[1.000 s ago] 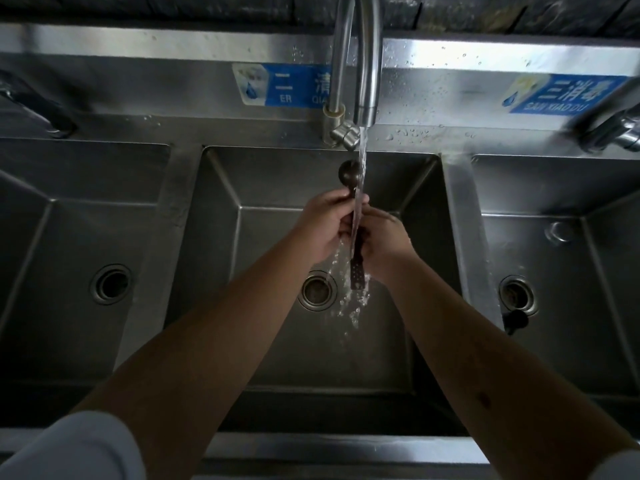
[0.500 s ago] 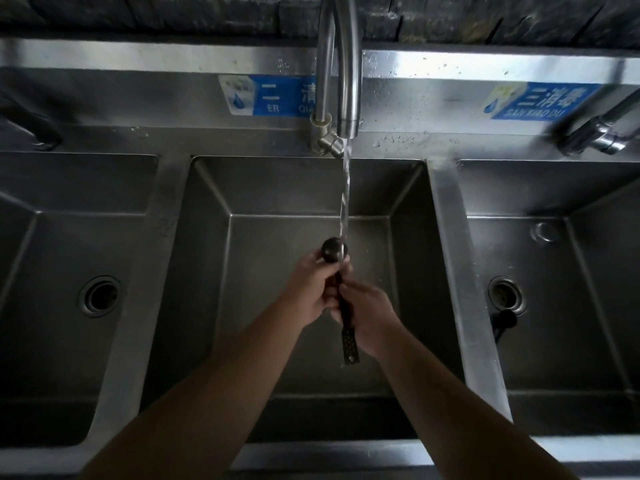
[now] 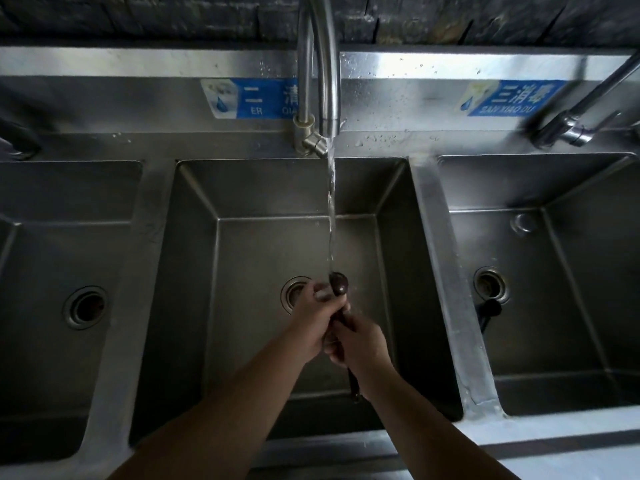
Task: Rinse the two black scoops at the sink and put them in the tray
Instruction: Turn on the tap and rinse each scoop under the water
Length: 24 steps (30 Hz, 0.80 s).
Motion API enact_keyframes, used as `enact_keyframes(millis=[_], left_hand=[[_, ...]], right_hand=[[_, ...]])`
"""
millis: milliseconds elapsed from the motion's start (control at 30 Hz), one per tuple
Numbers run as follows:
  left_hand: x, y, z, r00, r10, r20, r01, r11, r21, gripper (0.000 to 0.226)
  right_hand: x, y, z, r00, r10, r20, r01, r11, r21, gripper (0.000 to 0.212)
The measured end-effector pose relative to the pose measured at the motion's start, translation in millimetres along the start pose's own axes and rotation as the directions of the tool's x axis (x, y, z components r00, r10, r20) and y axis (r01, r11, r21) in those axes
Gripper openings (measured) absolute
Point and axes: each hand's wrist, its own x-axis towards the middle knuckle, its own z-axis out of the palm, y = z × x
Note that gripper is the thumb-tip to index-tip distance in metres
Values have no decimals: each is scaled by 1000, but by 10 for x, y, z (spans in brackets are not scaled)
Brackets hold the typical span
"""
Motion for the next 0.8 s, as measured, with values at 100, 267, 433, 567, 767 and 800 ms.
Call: enact_keyframes(millis=[100, 267, 433, 567, 767, 800], left_hand=[[-179, 28, 83, 993, -113, 31, 112, 993, 39, 16], [-344, 23, 277, 976, -168, 140, 137, 969, 208, 15], [-308, 77, 655, 994, -68, 81, 30, 917, 397, 13], [-204, 63, 1162, 993, 81, 87, -116, 816, 566, 16], [-71, -72, 2084, 995, -19, 94, -33, 855, 517, 9], [-35, -112, 2219, 994, -20, 105, -39, 850, 526, 10]], right_hand=[[-77, -36, -130, 996, 74, 43, -82, 969, 233, 23], [-162, -67, -391, 995, 63, 81, -86, 943, 321, 25], [-141, -86, -741, 999, -38, -11, 39, 990, 138, 26], [-39, -197, -1226, 979, -183, -90, 180, 983, -42, 25], [141, -317, -2147, 938, -271, -214, 262, 962, -72, 11], [190, -306, -2289, 941, -252, -224, 252, 967, -27, 17]])
